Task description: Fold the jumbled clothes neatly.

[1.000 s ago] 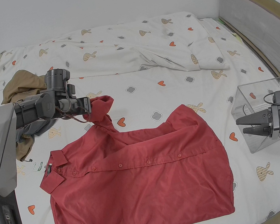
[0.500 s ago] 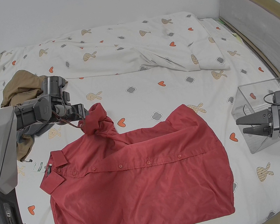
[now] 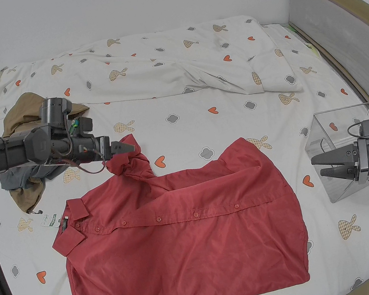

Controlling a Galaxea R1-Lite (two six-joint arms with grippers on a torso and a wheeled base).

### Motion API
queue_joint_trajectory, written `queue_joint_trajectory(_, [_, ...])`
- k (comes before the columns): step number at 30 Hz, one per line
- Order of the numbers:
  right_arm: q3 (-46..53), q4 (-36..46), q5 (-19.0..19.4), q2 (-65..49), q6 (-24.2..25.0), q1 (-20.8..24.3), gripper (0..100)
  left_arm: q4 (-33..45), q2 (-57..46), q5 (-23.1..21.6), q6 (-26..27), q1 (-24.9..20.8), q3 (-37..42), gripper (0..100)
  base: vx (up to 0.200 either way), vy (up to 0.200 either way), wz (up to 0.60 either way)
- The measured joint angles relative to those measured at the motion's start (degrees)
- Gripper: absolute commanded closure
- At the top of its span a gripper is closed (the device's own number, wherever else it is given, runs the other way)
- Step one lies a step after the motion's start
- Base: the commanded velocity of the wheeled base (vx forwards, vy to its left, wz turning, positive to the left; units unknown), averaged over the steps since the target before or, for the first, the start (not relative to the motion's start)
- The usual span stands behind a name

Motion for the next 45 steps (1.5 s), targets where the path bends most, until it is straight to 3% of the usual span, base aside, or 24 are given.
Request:
queue_joint_trajectory(5, [0.46, -0.07, 0.0, 0.0, -0.02, -0.04, 0, -2.96, -2.24, -14.14, 10.65, 4.69, 12.96, 0, 0.0, 0.0, 0.0])
queue_joint_trajectory(9, [0.85, -0.82, 0.26, 0.0, 0.02, -0.09, 0, -4.57, -1.6, -18.75, 14.65, 9.73, 19.85, 0, 0.0, 0.0, 0.0])
queue_joint_trajectory(13, [1.23, -1.83, 0.67, 0.0, 0.18, -0.09, 0, -5.42, 0.41, -19.9, 15.93, 13.31, 21.59, 0, 0.0, 0.0, 0.0])
queue_joint_trajectory(19, [1.51, -2.4, 1.01, 0.01, 0.29, -0.04, 0, -5.97, 3.36, -20.42, 16.85, 16.58, 18.03, 0, 0.0, 0.0, 0.0])
queue_joint_trajectory(33, [1.6, -2.46, 1.05, 0.28, 0.3, 0.02, 0, -5.67, 10.08, -20.47, 16.65, 14.1, 7.01, 0, 0.0, 0.0, 0.0])
queue_joint_trajectory(45, [1.6, -2.46, 1.05, 0.28, 0.38, 0.3, 0, -5.36, 14.19, -20.42, 16.65, 13.41, 3.69, 0, 0.0, 0.0, 0.0])
